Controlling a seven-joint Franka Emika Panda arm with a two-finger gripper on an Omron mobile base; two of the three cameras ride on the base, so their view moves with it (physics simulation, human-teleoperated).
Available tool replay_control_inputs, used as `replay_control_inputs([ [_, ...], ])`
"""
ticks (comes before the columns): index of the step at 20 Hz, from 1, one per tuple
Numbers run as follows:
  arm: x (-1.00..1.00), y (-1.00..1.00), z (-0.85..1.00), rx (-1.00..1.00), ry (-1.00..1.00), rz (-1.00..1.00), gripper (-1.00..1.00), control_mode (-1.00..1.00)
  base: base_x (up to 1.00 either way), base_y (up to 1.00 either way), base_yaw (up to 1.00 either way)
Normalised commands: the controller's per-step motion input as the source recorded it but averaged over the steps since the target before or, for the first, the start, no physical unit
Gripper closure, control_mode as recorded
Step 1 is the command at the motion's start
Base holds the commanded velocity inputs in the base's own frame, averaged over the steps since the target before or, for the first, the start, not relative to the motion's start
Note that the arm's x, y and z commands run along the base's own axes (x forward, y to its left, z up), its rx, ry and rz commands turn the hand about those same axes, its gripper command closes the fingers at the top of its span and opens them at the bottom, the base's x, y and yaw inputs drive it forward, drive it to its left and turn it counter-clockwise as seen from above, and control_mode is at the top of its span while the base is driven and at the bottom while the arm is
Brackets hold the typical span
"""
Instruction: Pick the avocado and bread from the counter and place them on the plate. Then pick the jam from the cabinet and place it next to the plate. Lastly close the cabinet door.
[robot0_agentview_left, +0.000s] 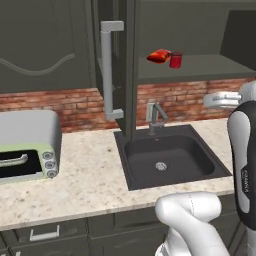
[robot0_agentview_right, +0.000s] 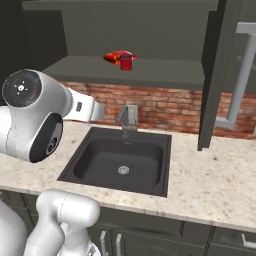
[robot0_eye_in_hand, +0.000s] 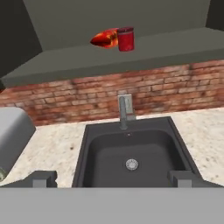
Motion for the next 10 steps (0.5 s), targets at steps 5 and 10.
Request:
replay_control_inputs([
  [5,0.00,-0.16,0.25,-0.22,0.00,0.00,-1.00,-1.00,0.00,0.00,0.00],
  [10,0.06,-0.14,0.07,-0.27,0.00,0.00,-1.00,-1.00,0.00,0.00,0.00],
])
